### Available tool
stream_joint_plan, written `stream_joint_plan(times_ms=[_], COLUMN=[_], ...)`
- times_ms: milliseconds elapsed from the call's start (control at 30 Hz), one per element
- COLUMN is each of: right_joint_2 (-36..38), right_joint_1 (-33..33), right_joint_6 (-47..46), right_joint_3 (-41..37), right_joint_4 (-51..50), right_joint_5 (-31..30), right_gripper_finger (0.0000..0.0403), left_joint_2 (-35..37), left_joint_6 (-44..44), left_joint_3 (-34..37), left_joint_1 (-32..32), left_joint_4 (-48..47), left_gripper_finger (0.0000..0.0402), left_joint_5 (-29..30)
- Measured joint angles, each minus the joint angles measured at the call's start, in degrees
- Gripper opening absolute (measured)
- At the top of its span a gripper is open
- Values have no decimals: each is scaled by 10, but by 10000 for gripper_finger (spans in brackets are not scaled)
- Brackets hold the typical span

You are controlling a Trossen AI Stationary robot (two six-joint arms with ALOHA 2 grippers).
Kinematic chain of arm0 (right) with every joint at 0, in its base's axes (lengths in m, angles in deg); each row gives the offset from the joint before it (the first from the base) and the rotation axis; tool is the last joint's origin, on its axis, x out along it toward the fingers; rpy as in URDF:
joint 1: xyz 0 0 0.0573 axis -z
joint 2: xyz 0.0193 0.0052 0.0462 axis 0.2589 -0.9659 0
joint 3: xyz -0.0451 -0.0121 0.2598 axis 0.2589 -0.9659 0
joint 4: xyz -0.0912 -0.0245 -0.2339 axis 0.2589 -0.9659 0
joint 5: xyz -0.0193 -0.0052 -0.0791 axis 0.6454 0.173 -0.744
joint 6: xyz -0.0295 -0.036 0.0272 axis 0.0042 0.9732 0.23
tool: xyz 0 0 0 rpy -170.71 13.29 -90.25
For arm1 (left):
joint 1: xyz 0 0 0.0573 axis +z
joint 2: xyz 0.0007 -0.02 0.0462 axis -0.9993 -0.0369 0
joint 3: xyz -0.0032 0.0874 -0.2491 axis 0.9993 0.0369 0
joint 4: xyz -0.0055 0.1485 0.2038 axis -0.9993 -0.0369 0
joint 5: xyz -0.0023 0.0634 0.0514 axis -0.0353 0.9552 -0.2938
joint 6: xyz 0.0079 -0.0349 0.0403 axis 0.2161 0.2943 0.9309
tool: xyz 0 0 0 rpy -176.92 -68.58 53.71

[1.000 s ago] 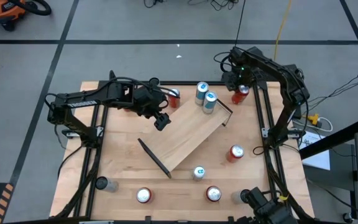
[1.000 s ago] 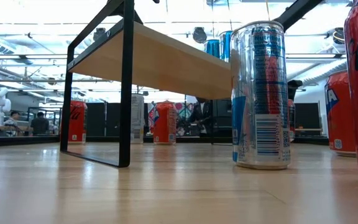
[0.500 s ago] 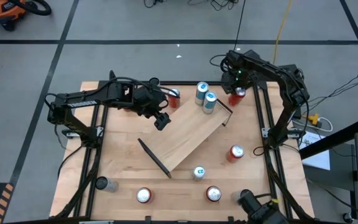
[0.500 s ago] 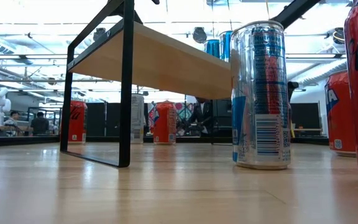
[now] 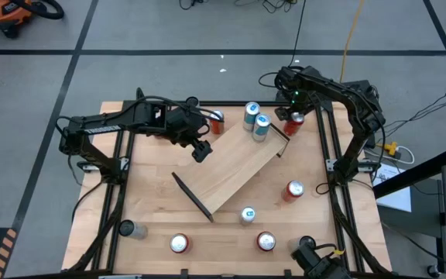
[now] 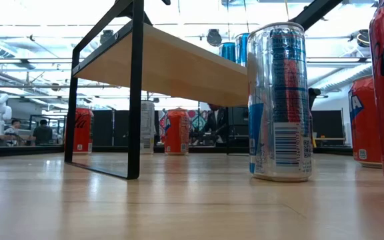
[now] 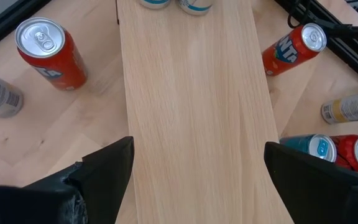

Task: Place canned beverage on shelf
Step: Put the top right red soda can on the shelf

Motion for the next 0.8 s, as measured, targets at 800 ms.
stream_joint_plan(times_ms=[800], right_joint_2=[-2], right_joint_1=[0], right_joint_6=[6], right_joint_3=[-40], right_joint_4=[5], right_joint_5=[3], right_gripper_finger=[323], left_joint_2=[0], left_joint_6=[-5], left_joint_3=[0], left_joint_1=[0], left_joint_4=[-1], left_gripper_finger=[363], left_joint_5=[0])
